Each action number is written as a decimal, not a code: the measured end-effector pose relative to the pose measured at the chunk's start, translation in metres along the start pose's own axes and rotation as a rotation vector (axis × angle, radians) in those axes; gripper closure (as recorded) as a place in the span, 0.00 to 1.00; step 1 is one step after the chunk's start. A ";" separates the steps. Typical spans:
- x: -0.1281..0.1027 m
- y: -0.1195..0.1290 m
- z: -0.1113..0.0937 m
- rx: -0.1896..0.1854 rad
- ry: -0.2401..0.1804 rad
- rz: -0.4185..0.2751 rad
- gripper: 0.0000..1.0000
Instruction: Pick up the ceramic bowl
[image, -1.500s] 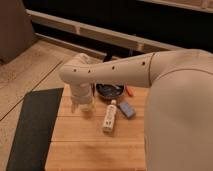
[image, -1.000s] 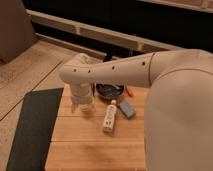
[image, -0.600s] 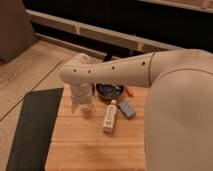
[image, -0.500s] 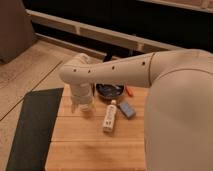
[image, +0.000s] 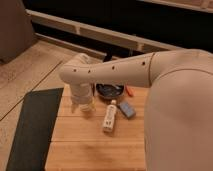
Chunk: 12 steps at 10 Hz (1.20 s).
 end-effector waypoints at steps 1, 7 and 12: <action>0.000 0.000 0.000 0.000 0.000 0.000 0.35; -0.018 -0.095 -0.034 0.084 -0.116 0.187 0.35; -0.031 -0.243 -0.111 0.172 -0.329 0.400 0.35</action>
